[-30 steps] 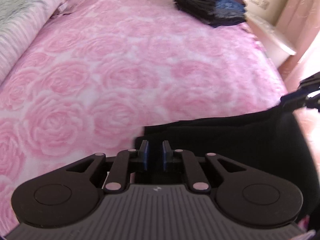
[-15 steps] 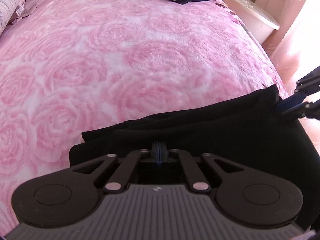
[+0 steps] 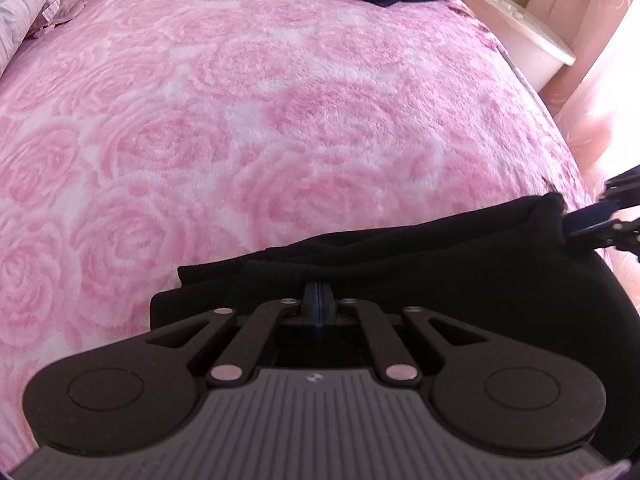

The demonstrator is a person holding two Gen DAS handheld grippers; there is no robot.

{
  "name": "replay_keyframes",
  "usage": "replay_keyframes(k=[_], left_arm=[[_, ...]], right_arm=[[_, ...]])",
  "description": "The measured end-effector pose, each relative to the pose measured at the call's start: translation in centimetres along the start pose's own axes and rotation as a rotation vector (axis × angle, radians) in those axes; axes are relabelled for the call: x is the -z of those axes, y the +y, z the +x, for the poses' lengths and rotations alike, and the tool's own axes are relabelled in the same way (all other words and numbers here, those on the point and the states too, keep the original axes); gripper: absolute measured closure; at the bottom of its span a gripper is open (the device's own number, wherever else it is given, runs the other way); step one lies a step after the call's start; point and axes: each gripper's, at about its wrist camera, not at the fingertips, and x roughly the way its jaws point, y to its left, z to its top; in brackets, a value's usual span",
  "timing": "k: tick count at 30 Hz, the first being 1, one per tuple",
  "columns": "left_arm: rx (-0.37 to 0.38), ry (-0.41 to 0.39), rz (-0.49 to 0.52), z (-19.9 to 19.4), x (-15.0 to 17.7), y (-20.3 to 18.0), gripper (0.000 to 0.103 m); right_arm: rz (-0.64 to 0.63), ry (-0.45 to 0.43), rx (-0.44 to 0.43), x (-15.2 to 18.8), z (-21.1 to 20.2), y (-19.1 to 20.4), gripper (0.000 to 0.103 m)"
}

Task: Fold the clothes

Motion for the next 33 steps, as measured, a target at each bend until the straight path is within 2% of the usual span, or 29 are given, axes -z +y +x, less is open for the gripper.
replay_keyframes(k=[1,4,6,8,9,12,13,15,16,18,22,25,28,29,33], left_arm=[[-0.005,0.006,0.003,0.0,-0.1,-0.1,0.101],[-0.012,0.013,0.014,-0.6,-0.3,-0.6,0.101],[-0.013,0.011,0.019,-1.3,-0.4,-0.9,0.1],[-0.018,0.001,0.014,-2.3,-0.3,-1.3,0.095],[-0.016,-0.002,0.005,-2.7,-0.2,-1.4,0.093],[-0.017,0.02,0.003,-2.9,0.3,-2.2,0.093],[-0.021,0.034,0.014,-2.6,0.5,-2.5,0.093],[-0.039,0.048,0.047,-2.4,0.7,-3.4,0.093],[-0.043,0.048,0.052,-2.4,0.8,-3.6,0.093],[-0.052,0.05,0.055,-1.9,0.9,-3.8,0.093],[-0.063,0.06,0.049,-1.3,0.5,-3.5,0.093],[-0.088,0.057,0.042,-3.4,0.1,-3.6,0.092],[-0.094,0.044,0.021,-6.6,1.3,-4.4,0.091],[-0.093,0.042,0.014,-7.5,1.8,-4.8,0.091],[-0.017,0.044,0.061,-8.9,3.2,-8.7,0.09]], right_arm=[[0.006,0.013,0.028,0.3,-0.5,0.0,0.072],[0.095,0.013,0.025,0.8,-2.3,-0.5,0.071],[0.113,-0.052,0.022,0.3,-3.8,-0.4,0.068],[0.177,-0.107,-0.015,-0.4,-4.2,-1.4,0.044],[0.229,-0.118,-0.038,-0.6,-3.9,-2.1,0.039],[0.427,-0.117,-0.142,-0.5,-2.2,-4.4,0.038],[0.458,-0.111,-0.158,-0.5,-1.5,-4.9,0.04],[0.497,-0.095,-0.165,-0.2,-0.7,-5.7,0.083],[0.513,-0.084,-0.157,0.3,-0.8,-6.0,0.093],[0.544,-0.062,-0.143,1.1,-1.0,-6.5,0.095],[0.507,-0.031,-0.155,1.5,0.1,-7.5,0.094],[0.399,-0.039,-0.137,-0.2,-0.8,-7.0,0.092],[0.297,-0.068,-0.111,-0.4,-3.8,-5.2,0.084],[0.29,-0.075,-0.13,0.0,-4.8,-4.7,0.083],[0.338,0.04,-0.305,4.2,-5.3,-3.0,0.083]])
